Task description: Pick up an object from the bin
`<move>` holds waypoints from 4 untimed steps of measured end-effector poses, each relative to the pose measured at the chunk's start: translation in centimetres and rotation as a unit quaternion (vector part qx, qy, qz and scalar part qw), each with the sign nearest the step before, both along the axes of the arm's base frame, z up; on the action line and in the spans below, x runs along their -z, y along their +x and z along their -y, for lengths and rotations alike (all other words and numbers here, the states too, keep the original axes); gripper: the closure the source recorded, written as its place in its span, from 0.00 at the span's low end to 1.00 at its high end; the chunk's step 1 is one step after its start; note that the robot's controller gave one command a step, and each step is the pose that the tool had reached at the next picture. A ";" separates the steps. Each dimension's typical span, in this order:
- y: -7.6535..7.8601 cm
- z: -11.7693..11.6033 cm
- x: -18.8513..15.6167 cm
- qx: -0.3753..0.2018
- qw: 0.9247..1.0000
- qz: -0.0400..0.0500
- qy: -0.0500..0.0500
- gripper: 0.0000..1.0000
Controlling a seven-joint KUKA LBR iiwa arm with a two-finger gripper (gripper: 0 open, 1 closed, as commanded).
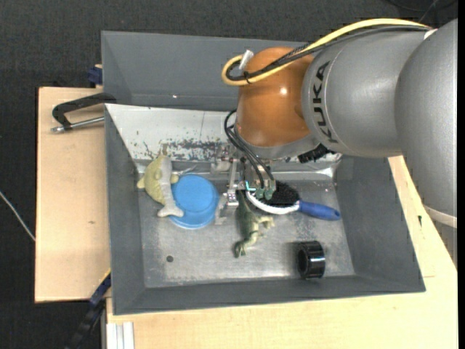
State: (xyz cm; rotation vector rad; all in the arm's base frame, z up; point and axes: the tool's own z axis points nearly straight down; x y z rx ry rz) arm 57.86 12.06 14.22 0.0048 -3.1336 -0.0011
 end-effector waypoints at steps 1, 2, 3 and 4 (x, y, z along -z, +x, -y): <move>-0.9 14.0 5.7 -0.030 0.999 0.017 0.003 0.00; -2.2 19.6 4.1 0.048 0.999 0.008 -0.001 0.00; -5.8 16.0 4.1 0.187 0.982 0.005 -0.001 0.00; -3.5 15.3 6.9 0.321 0.947 0.003 -0.002 0.00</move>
Offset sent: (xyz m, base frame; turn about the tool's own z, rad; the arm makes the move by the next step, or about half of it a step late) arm -0.0189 -0.1679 -0.0722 -0.0541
